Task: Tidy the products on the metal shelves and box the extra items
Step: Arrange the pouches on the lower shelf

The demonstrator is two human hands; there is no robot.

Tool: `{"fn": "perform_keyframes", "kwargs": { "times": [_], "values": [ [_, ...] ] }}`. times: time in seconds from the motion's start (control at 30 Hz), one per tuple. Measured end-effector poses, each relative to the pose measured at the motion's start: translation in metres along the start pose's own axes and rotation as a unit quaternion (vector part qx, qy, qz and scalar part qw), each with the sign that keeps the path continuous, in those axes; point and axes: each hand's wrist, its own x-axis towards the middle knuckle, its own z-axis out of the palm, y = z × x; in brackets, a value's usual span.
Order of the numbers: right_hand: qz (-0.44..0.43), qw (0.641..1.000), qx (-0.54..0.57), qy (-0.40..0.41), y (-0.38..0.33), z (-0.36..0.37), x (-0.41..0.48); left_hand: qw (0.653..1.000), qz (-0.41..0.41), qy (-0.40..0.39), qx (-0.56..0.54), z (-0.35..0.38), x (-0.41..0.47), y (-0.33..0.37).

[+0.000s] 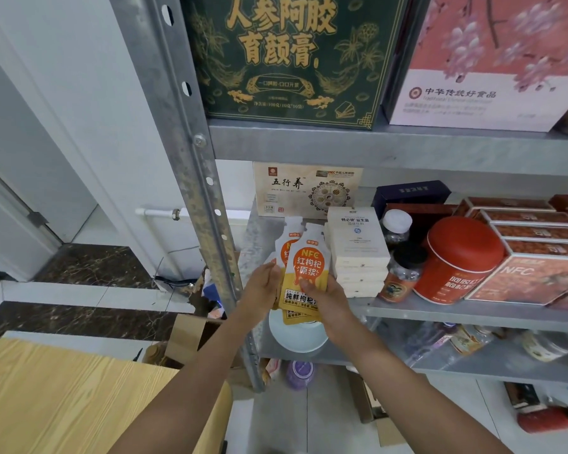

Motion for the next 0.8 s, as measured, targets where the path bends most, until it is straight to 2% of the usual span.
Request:
{"fn": "perform_keyframes", "kwargs": {
  "times": [0.1, 0.17, 0.23, 0.33, 0.43, 0.47, 0.53, 0.6, 0.67, 0.73, 0.8],
  "values": [
    [-0.017, 0.997, -0.066, 0.035, 0.006, 0.003, 0.004, 0.986, 0.001, -0.079, 0.146, 0.001, -0.001, -0.017],
    [-0.026, 0.994, -0.091, 0.050, 0.007, 0.005, 0.008, 0.957, 0.008, -0.098, 0.271, 0.004, 0.005, -0.024],
    [-0.029, 0.991, -0.114, 0.069, 0.008, 0.007, 0.011, 0.940, -0.031, -0.097, 0.325, 0.007, 0.014, -0.026],
    [-0.027, 0.985, -0.147, 0.088, 0.009, 0.010, 0.016, 0.942, -0.052, -0.052, 0.326, 0.010, 0.018, -0.025],
    [-0.022, 0.983, -0.151, 0.099, 0.007, 0.014, 0.019, 0.974, 0.025, 0.055, 0.218, 0.013, 0.010, -0.028],
    [-0.026, 0.983, -0.150, 0.103, 0.006, 0.016, 0.021, 0.975, 0.057, 0.073, 0.202, 0.014, 0.006, -0.031],
    [-0.043, 0.974, -0.193, 0.110, 0.002, 0.019, 0.025, 0.964, 0.112, 0.060, 0.234, 0.015, 0.002, -0.038],
    [-0.065, 0.947, -0.290, 0.118, -0.002, 0.023, 0.030, 0.942, 0.113, 0.004, 0.316, 0.016, 0.004, -0.047],
    [-0.091, 0.907, -0.392, 0.123, -0.002, 0.026, 0.034, 0.905, 0.089, -0.033, 0.416, 0.018, 0.007, -0.052],
    [-0.113, 0.857, -0.489, 0.116, -0.001, 0.028, 0.035, 0.886, 0.081, -0.037, 0.456, 0.019, 0.008, -0.054],
    [-0.134, 0.807, -0.563, 0.117, 0.001, 0.030, 0.034, 0.882, 0.084, -0.035, 0.463, 0.021, 0.009, -0.054]
  ]
}}
